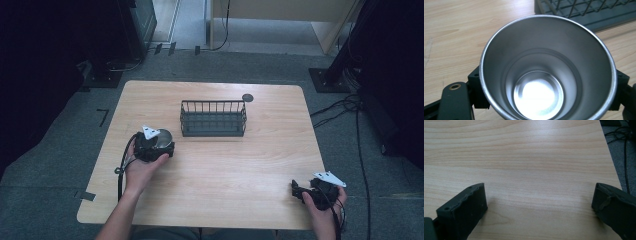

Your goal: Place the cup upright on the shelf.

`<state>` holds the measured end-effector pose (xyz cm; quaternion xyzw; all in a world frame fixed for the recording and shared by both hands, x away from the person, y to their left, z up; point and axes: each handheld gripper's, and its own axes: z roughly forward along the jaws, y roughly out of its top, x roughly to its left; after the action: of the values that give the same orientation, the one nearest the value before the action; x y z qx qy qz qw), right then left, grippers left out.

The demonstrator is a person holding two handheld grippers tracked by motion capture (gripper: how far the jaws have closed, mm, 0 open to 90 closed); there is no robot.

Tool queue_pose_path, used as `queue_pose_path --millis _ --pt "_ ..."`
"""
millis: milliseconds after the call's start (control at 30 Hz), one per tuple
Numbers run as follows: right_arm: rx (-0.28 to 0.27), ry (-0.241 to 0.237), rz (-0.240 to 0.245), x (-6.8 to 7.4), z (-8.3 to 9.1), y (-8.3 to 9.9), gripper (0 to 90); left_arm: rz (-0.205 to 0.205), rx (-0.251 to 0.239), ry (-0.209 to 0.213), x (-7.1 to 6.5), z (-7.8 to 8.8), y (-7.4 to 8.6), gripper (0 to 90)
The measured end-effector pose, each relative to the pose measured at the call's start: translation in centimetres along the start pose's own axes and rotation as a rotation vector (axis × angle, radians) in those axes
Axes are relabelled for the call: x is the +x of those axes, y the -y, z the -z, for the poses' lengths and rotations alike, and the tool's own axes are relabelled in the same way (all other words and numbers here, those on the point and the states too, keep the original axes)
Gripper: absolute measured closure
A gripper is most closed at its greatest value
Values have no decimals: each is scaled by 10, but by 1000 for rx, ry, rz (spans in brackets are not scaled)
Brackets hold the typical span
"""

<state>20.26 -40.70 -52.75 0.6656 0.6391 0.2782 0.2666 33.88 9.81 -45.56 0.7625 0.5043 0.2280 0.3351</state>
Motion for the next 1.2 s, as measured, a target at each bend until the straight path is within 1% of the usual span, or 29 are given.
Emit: queue_pose_path --millis 300,433,567,600,633,967,1100,1133,1200 --pt "0 0 0 0 0 0 0 -16 -20 29 -12 6 -18 192" --pt "0 0 0 0 0 0 0 -27 -28 43 -17 9 -28 191" --pt "0 0 0 0 0 0 0 -29 -26 49 -19 8 -34 192" --pt "0 0 0 0 0 0 0 -38 -25 52 -20 9 -38 192" --pt "0 0 0 0 0 0 0 -38 -25 52 -20 9 -38 192" --pt "0 0 0 0 0 0 0 -53 -42 81 -29 12 -56 192" --pt "0 0 0 0 0 0 0 -61 -44 82 -31 10 -63 192" --pt "0 0 0 0 0 0 0 -57 -48 83 -32 9 -65 192" --pt "0 0 0 0 0 0 0 -65 -46 86 -32 7 -68 192"
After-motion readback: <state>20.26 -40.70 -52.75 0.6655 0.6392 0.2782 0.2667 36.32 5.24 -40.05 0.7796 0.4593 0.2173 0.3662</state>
